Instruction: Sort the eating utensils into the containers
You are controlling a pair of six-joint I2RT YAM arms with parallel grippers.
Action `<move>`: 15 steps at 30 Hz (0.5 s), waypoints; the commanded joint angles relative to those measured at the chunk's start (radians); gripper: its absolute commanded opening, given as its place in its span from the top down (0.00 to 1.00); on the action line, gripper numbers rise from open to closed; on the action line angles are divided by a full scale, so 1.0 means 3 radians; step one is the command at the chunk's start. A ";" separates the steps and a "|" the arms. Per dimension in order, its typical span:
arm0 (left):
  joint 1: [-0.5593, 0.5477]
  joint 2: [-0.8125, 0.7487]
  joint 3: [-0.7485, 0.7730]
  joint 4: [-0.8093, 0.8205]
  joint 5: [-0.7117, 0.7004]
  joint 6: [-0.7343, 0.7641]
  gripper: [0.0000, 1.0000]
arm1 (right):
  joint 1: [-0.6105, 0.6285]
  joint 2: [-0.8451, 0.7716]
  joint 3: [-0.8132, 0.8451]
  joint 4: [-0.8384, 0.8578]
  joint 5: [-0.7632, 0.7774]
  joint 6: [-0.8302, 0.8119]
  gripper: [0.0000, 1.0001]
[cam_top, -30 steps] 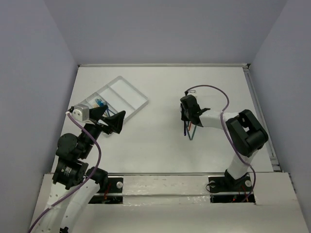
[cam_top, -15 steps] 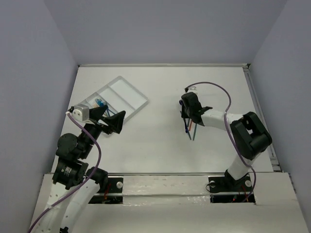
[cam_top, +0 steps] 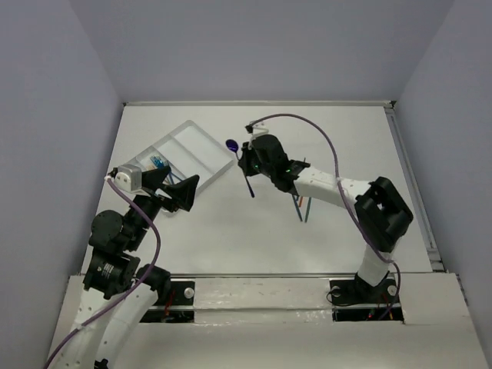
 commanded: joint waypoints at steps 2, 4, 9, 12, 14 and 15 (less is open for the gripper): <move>-0.0011 0.0022 0.0090 0.0202 0.0018 0.0001 0.01 | 0.0548 0.0766 0.1085 0.0573 -0.0706 -0.0056 0.98; -0.0011 0.0017 0.0085 0.0202 0.0018 0.0006 0.01 | 0.0631 0.1012 0.1414 0.0553 -0.0783 -0.0107 0.99; 0.0020 0.0017 0.0090 0.0202 0.0034 -0.0004 0.01 | 0.0789 0.1718 0.2441 0.0425 -0.1084 -0.0036 0.98; 0.0020 0.0007 0.0090 0.0202 0.0023 0.0001 0.01 | 0.0835 0.2070 0.2947 0.0328 -0.1192 -0.0020 0.98; 0.0020 0.0007 0.0090 0.0202 0.0023 -0.0004 0.01 | 0.0912 0.2245 0.3179 0.0287 -0.1248 0.0000 0.98; 0.0020 0.0002 0.0095 0.0202 0.0028 0.0001 0.01 | 0.0912 0.2408 0.3286 0.0277 -0.1269 0.0005 0.99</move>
